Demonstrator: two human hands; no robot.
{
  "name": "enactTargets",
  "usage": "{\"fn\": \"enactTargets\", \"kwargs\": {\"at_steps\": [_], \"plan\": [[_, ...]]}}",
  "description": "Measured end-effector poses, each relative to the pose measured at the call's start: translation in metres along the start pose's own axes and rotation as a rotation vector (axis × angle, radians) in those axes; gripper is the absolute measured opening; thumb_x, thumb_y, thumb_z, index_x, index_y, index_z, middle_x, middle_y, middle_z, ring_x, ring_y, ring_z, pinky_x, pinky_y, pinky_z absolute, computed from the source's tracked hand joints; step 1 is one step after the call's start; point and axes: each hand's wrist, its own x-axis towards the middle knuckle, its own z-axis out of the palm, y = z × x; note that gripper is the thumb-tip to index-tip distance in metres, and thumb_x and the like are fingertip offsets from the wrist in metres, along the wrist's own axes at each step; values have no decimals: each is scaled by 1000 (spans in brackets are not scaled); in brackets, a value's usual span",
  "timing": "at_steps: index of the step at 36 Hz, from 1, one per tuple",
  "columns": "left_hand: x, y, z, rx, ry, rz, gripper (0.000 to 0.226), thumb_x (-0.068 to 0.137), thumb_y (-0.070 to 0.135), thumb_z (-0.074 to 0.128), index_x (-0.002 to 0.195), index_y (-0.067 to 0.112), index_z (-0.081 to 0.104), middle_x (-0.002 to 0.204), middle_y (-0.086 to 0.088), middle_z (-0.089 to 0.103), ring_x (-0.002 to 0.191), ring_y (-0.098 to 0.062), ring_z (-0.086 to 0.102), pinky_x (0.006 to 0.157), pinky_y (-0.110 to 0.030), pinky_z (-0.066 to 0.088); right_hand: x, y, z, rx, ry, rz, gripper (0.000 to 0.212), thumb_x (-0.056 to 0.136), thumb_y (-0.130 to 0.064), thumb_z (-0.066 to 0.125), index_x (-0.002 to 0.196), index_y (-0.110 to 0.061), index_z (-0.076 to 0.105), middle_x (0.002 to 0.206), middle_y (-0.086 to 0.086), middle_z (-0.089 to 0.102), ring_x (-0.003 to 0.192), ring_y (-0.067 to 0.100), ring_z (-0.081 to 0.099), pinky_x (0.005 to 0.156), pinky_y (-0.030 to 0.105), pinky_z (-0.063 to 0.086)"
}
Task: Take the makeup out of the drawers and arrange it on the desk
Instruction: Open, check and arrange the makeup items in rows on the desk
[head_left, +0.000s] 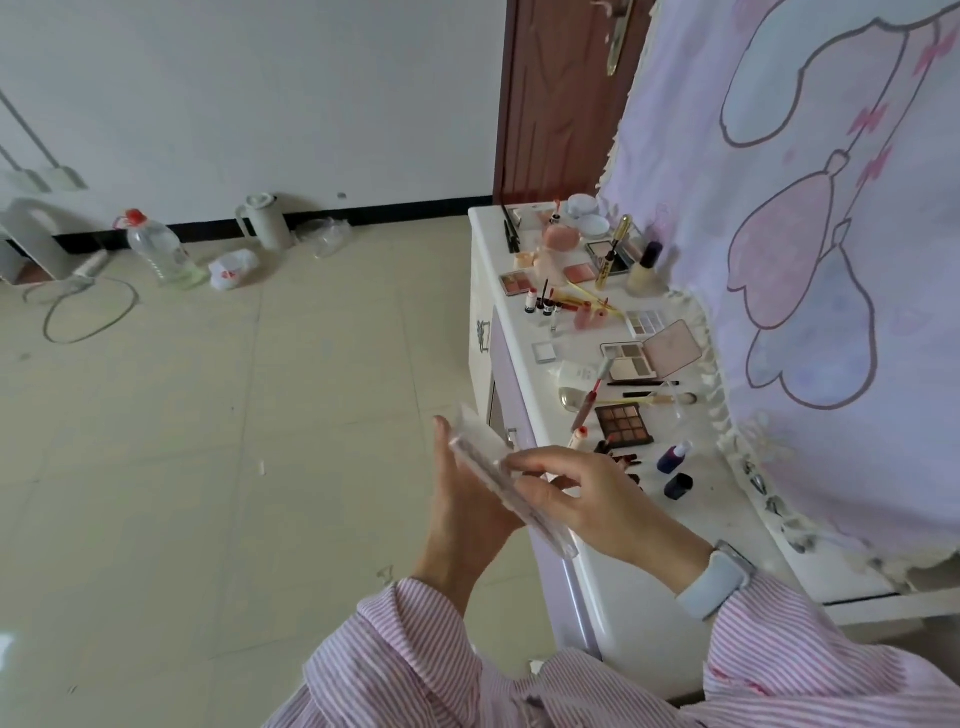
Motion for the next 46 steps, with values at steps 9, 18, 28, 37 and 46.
{"fn": "enactTargets", "kwargs": {"at_steps": [9,18,28,37,46], "plan": [[-4,-3,-3,-168,-42,-144,90,69,79,40,128,11,47,112,-25,60,95,-44,63,77,-56,48,2,7,-2,-37,-105,-38,35,91,-21,55,126,-20,56,117,-22,53,110,-4,52,94,13,43],[5,-20,-13,-141,147,-170,102,54,73,70,141,34,34,142,-24,36,118,-39,48,74,-60,48,-8,13,1,-171,-139,-19,36,87,-22,50,123,-25,57,116,-15,60,105,5,56,84,28,54],[-2,-43,-23,-40,156,-221,85,66,67,60,139,42,25,131,-14,44,123,-37,45,78,-64,48,-24,28,19,-396,-101,81,28,87,-17,46,115,-18,54,74,-14,51,60,6,51,54,15,40],[-10,-67,-38,99,136,-343,84,61,56,70,136,32,41,133,-13,47,122,-32,47,84,-66,44,-46,46,38,-436,-80,214,33,91,-15,42,123,-14,48,67,-11,42,59,8,42,51,15,29],[-6,-70,-36,173,66,-407,94,48,55,78,130,25,44,140,-13,38,128,-35,39,76,-56,51,-61,51,43,-449,-67,250,37,91,-17,42,128,-13,43,75,-3,47,64,14,45,52,19,31]]}}
